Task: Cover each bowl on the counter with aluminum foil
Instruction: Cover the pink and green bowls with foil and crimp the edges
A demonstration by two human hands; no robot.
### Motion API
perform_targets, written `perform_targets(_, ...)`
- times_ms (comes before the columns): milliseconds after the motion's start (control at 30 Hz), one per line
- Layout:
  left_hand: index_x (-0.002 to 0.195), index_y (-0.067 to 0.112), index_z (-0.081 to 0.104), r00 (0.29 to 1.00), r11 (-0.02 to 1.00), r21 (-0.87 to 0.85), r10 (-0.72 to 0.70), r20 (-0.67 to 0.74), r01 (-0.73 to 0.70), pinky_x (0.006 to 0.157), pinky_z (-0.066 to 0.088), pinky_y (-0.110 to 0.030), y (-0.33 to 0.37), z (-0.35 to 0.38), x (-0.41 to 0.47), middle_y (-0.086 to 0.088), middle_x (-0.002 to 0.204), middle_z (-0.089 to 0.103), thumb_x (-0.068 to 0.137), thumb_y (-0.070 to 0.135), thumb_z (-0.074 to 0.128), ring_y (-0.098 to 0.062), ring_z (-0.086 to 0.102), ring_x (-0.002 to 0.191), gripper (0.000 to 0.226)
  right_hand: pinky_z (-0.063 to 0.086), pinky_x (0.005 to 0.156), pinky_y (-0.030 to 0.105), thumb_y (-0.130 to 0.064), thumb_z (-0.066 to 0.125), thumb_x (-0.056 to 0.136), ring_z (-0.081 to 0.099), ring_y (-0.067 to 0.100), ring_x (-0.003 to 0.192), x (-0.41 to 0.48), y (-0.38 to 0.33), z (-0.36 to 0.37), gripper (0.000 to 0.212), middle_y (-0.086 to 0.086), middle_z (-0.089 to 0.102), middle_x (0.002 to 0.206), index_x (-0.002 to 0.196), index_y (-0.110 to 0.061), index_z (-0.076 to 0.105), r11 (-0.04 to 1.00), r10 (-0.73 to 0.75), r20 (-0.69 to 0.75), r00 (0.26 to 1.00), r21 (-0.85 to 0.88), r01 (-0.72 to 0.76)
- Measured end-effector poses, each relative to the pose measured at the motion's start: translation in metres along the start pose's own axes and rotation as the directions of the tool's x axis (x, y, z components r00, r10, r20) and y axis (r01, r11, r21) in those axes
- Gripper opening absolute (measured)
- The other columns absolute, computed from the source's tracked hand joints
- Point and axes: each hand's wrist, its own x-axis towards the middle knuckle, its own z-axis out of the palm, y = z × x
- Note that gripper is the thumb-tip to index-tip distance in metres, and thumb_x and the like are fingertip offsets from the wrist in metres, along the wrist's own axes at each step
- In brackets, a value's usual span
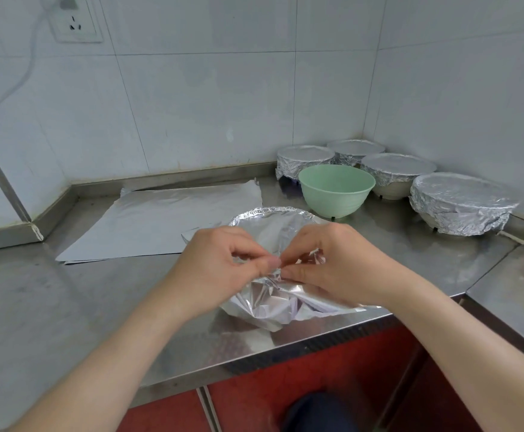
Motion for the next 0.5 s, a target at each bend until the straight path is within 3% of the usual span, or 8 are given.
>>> perform_targets(67, 0.07, 0.034, 0.077, 0.996, 0.999, -0.018, -0.024, 0.091, 0.026, 0.073, 0.05, -0.037, 0.001, 0.004, 0.0, 0.01, 0.076, 0.068, 0.063, 0.051, 0.081, -0.012, 0.063, 0.075, 0.019, 0.043, 0.067, 0.017, -0.027, 0.078, 0.08, 0.057, 0.007, 0.077, 0.0, 0.0, 0.001, 0.005, -0.006, 0.068, 0.08, 0.085, -0.026, 0.079, 0.998, -0.048, 0.018, 0.999, -0.025, 0.049)
perform_targets(133, 0.07, 0.033, 0.077, 0.994, 1.0, 0.002, -0.019, 0.11, 0.019, 0.072, 0.049, -0.038, -0.001, 0.005, 0.0, 0.011, 0.076, 0.067, 0.062, 0.045, 0.085, -0.014, 0.063, 0.074, 0.017, 0.044, 0.067, 0.021, -0.026, 0.08, 0.078, 0.056, 0.009, 0.077, 0.0, 0.001, 0.001, 0.008, -0.004, 0.067, 0.082, 0.086, -0.026, 0.079, 0.994, -0.091, 0.042, 0.995, -0.049, 0.093)
perform_targets(233, 0.073, 0.029, 0.078, 0.995, 1.0, 0.018, 0.012, 0.097, -0.014, 0.069, 0.048, -0.026, -0.006, 0.006, -0.002, 0.014, 0.076, 0.066, 0.063, 0.034, 0.086, -0.01, 0.062, 0.074, 0.014, 0.045, 0.068, 0.026, -0.027, 0.081, 0.076, 0.055, 0.009, 0.07, 0.001, 0.005, 0.003, 0.011, -0.006, 0.066, 0.082, 0.087, -0.028, 0.079, 0.983, -0.138, 0.034, 0.99, -0.12, 0.141)
perform_targets(333, 0.078, 0.026, 0.079, 0.987, 0.982, 0.121, 0.138, 0.083, -0.148, 0.068, 0.041, -0.014, -0.011, 0.008, -0.004, 0.014, 0.076, 0.064, 0.07, 0.034, 0.083, -0.002, 0.058, 0.074, 0.012, 0.046, 0.066, 0.032, -0.03, 0.075, 0.075, 0.05, 0.009, 0.069, 0.0, 0.007, 0.01, 0.009, -0.009, 0.06, 0.076, 0.082, -0.026, 0.077, 0.965, -0.19, -0.021, 0.982, -0.186, 0.183)
perform_targets(500, 0.079, 0.019, 0.077, 0.938, 0.894, 0.284, 0.341, 0.069, -0.346, 0.067, 0.042, -0.019, -0.016, 0.011, -0.007, 0.01, 0.073, 0.065, 0.08, 0.035, 0.065, -0.005, 0.054, 0.07, 0.019, 0.04, 0.06, 0.027, -0.027, 0.071, 0.072, 0.053, 0.022, 0.064, -0.004, 0.008, 0.023, 0.007, -0.003, 0.057, 0.067, 0.072, -0.02, 0.073, 0.852, -0.348, -0.1, 0.932, -0.449, 0.27)
